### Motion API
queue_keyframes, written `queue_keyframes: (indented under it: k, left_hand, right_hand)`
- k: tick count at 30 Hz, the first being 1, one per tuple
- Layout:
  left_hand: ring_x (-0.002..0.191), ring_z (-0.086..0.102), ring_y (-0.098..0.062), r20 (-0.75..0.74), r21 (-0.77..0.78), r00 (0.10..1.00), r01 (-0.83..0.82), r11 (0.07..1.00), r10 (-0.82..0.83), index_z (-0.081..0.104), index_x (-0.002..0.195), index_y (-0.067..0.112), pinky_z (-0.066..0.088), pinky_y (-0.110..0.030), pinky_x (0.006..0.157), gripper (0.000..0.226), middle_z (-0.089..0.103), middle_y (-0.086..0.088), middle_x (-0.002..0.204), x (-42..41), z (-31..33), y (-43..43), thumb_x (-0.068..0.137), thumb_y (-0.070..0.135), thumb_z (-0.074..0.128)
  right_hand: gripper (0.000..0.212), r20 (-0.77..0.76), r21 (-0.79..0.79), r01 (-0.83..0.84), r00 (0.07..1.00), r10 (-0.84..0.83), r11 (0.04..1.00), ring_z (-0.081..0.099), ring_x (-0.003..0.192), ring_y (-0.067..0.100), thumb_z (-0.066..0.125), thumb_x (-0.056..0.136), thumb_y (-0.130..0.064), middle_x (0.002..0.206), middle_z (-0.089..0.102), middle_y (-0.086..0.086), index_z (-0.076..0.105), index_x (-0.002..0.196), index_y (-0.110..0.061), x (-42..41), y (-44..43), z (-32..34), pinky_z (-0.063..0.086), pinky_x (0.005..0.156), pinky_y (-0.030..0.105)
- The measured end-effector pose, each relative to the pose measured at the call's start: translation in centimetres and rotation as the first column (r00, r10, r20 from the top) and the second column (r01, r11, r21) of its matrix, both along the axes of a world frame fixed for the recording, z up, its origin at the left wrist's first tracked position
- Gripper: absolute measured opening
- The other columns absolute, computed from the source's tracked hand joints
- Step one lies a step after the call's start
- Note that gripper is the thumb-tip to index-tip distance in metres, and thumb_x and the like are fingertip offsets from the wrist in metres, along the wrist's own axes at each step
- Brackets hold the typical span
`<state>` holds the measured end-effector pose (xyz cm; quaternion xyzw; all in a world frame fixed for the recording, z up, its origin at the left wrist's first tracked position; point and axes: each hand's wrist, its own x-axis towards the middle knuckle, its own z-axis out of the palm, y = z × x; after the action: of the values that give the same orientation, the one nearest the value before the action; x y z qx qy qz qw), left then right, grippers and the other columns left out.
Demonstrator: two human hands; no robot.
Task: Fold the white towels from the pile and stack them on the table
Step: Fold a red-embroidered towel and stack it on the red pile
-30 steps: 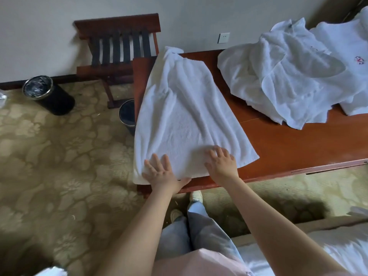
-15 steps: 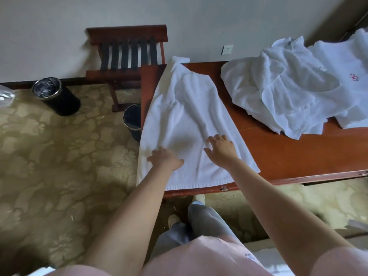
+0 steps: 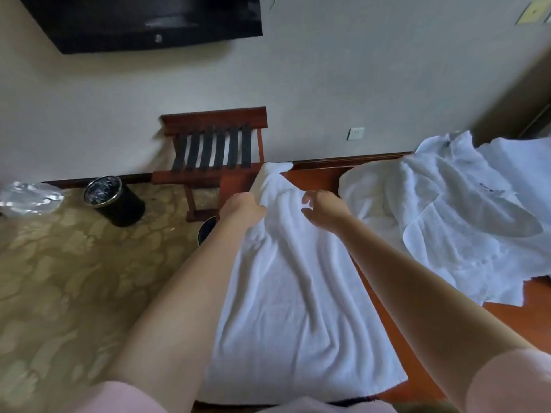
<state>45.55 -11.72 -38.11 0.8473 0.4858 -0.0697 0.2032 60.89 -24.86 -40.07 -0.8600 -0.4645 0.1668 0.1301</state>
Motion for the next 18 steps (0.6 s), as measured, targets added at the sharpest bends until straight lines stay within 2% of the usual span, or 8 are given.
queue_keyframes:
  k: [4,7,10,11,13,15,17,18]
  left_hand:
    - [0.068,0.052,-0.021,0.030,-0.050,0.999,0.038,0.998,-0.037,0.064,0.093,0.005,0.042,-0.030,0.055,0.034,0.060,-0.016,0.086,2.4,1.2,3.3,0.090,0.036,0.052]
    - [0.070,0.052,-0.024,0.062,-0.127,0.997,0.047,0.991,-0.039,0.064,0.102,-0.003,0.039,-0.032,0.056,0.040,0.052,-0.013,0.072,3.9,1.6,4.8,0.093,0.035,0.051]
    - [0.084,0.059,-0.036,0.075,-0.186,0.994,0.089,0.978,-0.076,0.061,0.105,-0.007,0.041,-0.035,0.062,0.043,0.057,-0.024,0.093,5.7,0.8,6.5,0.093,0.033,0.053]
    - [0.080,0.058,-0.036,0.075,-0.207,0.994,0.097,0.974,-0.083,0.061,0.104,-0.007,0.038,-0.032,0.060,0.043,0.057,-0.024,0.098,6.2,0.4,7.3,0.093,0.034,0.054]
    - [0.065,0.049,-0.033,0.072,-0.254,0.993,0.106,0.961,-0.090,0.061,0.101,-0.008,0.034,-0.029,0.057,0.045,0.055,-0.024,0.087,7.3,-0.6,9.0,0.092,0.036,0.054]
    - [0.059,0.044,-0.026,0.080,-0.276,0.994,0.092,0.957,-0.072,0.061,0.095,-0.007,0.032,-0.028,0.055,0.043,0.041,-0.014,0.065,8.3,-2.1,11.0,0.091,0.035,0.053]
    - [0.065,0.042,-0.014,0.093,-0.275,0.994,0.073,0.959,-0.049,0.058,0.082,0.011,0.036,-0.027,0.062,0.026,0.039,0.005,0.068,9.4,-4.0,13.0,0.090,0.035,0.052]
    - [0.071,0.044,-0.013,0.093,-0.279,0.995,0.068,0.958,-0.043,0.054,0.084,0.017,0.037,-0.027,0.067,0.019,0.040,0.008,0.074,10.1,-4.9,14.0,0.090,0.035,0.052]
  right_hand:
    - [0.027,-0.074,-0.005,0.022,0.997,-0.022,1.000,0.055,0.112,0.024,0.053,0.091,-0.027,0.122,0.060,0.004,0.060,0.117,-0.018,2.8,2.9,0.2,0.048,0.088,0.034]
    - [0.027,-0.091,-0.029,0.027,0.995,-0.029,0.999,0.056,0.109,0.024,0.053,0.092,-0.025,0.119,0.061,0.005,0.060,0.117,-0.016,4.6,5.1,0.1,0.047,0.084,0.031]
    - [0.027,-0.113,-0.045,0.040,0.993,-0.045,0.998,0.058,0.104,0.024,0.050,0.092,-0.021,0.115,0.064,0.006,0.062,0.116,-0.013,6.2,7.5,-0.4,0.045,0.078,0.029]
    - [0.028,-0.117,-0.054,0.046,0.992,-0.052,0.997,0.059,0.103,0.024,0.049,0.092,-0.020,0.113,0.065,0.006,0.062,0.115,-0.012,6.7,8.3,-0.7,0.045,0.077,0.029]
    - [0.028,-0.146,-0.076,0.072,0.986,-0.083,0.994,0.059,0.104,0.023,0.050,0.091,-0.021,0.115,0.064,0.004,0.062,0.115,-0.013,7.6,9.9,-1.5,0.047,0.079,0.030]
    - [0.027,-0.164,-0.101,0.085,0.981,-0.101,0.991,0.057,0.107,0.022,0.051,0.091,-0.022,0.118,0.062,0.003,0.061,0.115,-0.015,8.6,11.3,-2.6,0.047,0.083,0.031]
    - [0.027,-0.173,-0.133,0.091,0.978,-0.113,0.987,0.056,0.109,0.022,0.052,0.092,-0.023,0.119,0.062,0.003,0.060,0.117,-0.016,9.7,12.8,-4.0,0.047,0.085,0.032]
    - [0.028,-0.179,-0.154,0.096,0.976,-0.123,0.983,0.056,0.109,0.022,0.052,0.092,-0.024,0.120,0.061,0.003,0.059,0.118,-0.016,10.2,13.4,-4.7,0.047,0.086,0.033]
